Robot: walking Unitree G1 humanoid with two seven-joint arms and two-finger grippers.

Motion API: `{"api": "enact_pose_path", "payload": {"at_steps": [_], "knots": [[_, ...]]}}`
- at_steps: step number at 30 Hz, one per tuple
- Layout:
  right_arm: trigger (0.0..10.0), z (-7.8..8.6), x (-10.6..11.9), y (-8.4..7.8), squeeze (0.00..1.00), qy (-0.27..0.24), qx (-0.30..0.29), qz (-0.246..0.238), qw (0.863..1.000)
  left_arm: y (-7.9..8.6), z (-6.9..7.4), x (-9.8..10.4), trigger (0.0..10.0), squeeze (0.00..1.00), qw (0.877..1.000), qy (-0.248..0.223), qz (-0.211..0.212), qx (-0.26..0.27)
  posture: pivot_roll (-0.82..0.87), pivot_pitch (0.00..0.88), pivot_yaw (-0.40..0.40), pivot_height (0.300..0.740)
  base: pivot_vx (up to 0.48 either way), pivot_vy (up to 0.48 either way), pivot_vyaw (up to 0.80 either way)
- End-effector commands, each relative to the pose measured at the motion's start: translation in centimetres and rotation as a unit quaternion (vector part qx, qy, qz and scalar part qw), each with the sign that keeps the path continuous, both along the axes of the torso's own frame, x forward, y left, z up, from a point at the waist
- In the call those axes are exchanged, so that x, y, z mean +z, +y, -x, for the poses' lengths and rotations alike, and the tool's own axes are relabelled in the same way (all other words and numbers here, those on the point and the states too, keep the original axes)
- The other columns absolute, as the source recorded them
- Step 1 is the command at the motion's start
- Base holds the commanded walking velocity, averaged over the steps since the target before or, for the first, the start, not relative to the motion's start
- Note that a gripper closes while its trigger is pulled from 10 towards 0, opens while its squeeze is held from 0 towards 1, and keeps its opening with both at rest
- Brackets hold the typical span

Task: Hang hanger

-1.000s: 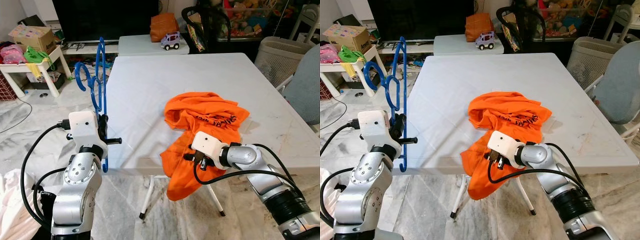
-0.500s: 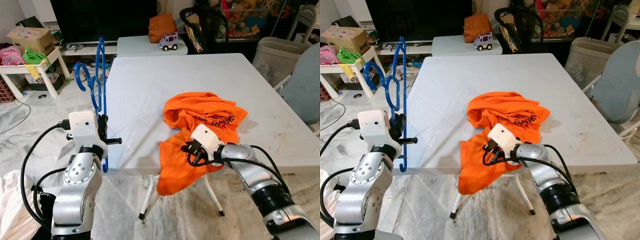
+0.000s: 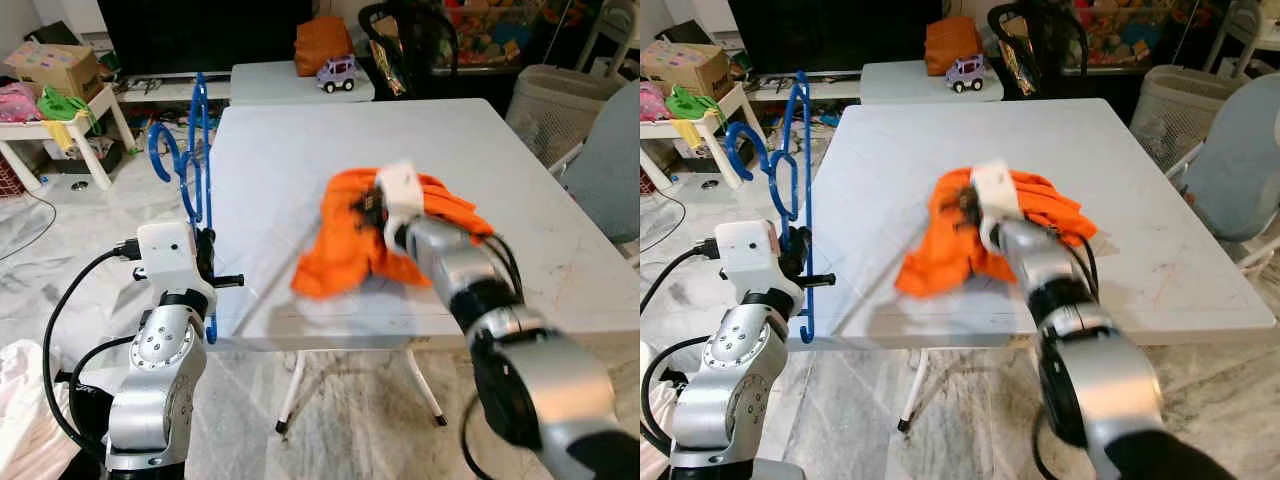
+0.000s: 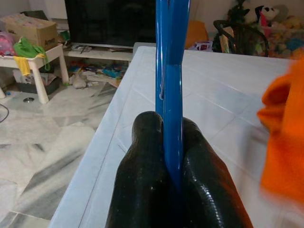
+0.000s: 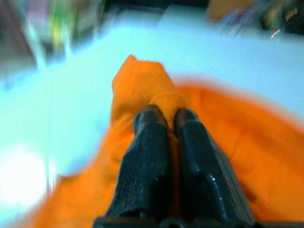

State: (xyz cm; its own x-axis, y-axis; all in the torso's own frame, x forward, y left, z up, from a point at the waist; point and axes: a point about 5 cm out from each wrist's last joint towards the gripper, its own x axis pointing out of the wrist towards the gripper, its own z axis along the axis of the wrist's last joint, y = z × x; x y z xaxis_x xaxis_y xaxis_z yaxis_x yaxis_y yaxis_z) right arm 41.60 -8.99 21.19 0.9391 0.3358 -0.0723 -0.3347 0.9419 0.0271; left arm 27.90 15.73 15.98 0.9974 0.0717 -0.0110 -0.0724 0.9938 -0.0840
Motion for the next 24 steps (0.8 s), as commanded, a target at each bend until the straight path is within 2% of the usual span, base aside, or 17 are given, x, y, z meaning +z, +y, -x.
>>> {"api": "enact_pose_path", "payload": {"at_steps": [1, 3, 5, 7, 11, 13, 15, 16, 17, 18, 20, 22, 24], "knots": [[0.0, -0.6, 4.2, 0.4, 0.0, -0.069, -0.028, -0.073, 0.995, 0.2, 0.2, 0.5, 10.0, 0.0, 1.0, -0.016, -0.004, 0.013, 0.04, 0.0, -0.036, 0.74, 0.0, 0.0, 0.0], [0.0, -0.7, 4.9, 0.4, 0.0, -0.083, -0.034, -0.083, 0.993, 0.1, 0.2, 0.5, 10.0, 0.0, 1.0, -0.017, -0.004, 0.014, 0.04, 0.0, -0.038, 0.74, 0.0, 0.0, 0.0], [0.0, -0.7, 6.8, 0.4, 0.0, -0.115, -0.048, -0.12, 0.985, 0.3, 0.2, 0.6, 10.0, 0.0, 1.0, -0.022, -0.002, 0.02, 0.04, 0.0, -0.038, 0.74, 0.0, 0.0, 0.0], [0.0, -0.7, 7.3, 0.6, 0.0, -0.129, -0.056, -0.127, 0.982, 0.3, 0.2, 0.6, 10.0, 0.0, 0.999, -0.023, -0.001, 0.022, 0.04, 0.0, -0.043, 0.74, 0.0, 0.0, 0.0], [0.0, -0.3, 4.9, 2.1, 0.0, -0.11, -0.023, -0.087, 0.99, 0.2, 0.2, 0.5, 10.0, 0.0, 0.999, -0.024, 0.0, 0.021, 0.03, 0.0, -0.045, 0.74, 0.0, 0.0, 0.0], [0.0, 0.2, 2.8, 3.1, 0.0, -0.096, -0.001, -0.05, 0.994, 0.0, 0.2, 0.4, 10.0, 0.0, 1.0, -0.024, 0.002, 0.02, 0.03, 0.0, -0.042, 0.74, 0.0, 0.0, 0.0], [0.0, 0.4, 2.1, 3.4, 0.0, -0.092, 0.007, -0.037, 0.995, -0.1, 0.2, 0.4, 10.0, 0.0, 1.0, -0.024, 0.003, 0.02, 0.02, 0.0, -0.04, 0.74, 0.0, 0.0, 0.0], [8.8, 1.3, -0.8, 4.3, 0.0, -0.083, 0.04, 0.013, 0.996, -0.2, 0.1, 0.4, 10.0, 0.0, 1.0, -0.024, 0.004, 0.016, 0.02, 0.0, -0.038, 0.74, 0.0, 0.0, 0.0], [8.8, 1.5, -1.4, 4.5, 0.0, -0.081, 0.048, 0.024, 0.995, -0.3, 0.1, 0.3, 10.0, 0.0, 1.0, -0.024, 0.005, 0.015, 0.02, 0.0, -0.038, 0.74, 0.0, 0.0, 0.0], [10.0, 2.0, -2.6, 4.9, 1.0, -0.069, 0.067, 0.037, 0.995, -0.3, 0.1, 0.3, 10.0, 0.0, 1.0, -0.024, 0.005, 0.013, 0.02, 0.0, -0.035, 0.74, 0.0, 0.0, 0.0], [10.0, 2.0, -2.6, 4.9, 1.0, -0.069, 0.067, 0.037, 0.995, -0.3, 0.1, 0.3, 10.0, 0.0, 1.0, -0.024, 0.005, 0.013, 0.02, 0.0, -0.035, 0.74, 0.0, 0.0, 0.0], [10.0, 3.0, -5.0, 5.4, 1.0, -0.051, 0.103, 0.071, 0.991, -0.4, 0.0, 0.4, 10.0, 0.0, 1.0, -0.025, 0.005, 0.011, 0.02, 0.0, -0.033, 0.74, 0.0, 0.0, 0.0], [10.0, 3.7, -6.4, 5.7, 1.0, -0.042, 0.124, 0.095, 0.987, -0.4, 0.0, 0.4, 10.0, 0.0, 1.0, -0.026, 0.005, 0.01, 0.02, 0.0, -0.033, 0.74, 0.0, 0.0, 0.0]]}}
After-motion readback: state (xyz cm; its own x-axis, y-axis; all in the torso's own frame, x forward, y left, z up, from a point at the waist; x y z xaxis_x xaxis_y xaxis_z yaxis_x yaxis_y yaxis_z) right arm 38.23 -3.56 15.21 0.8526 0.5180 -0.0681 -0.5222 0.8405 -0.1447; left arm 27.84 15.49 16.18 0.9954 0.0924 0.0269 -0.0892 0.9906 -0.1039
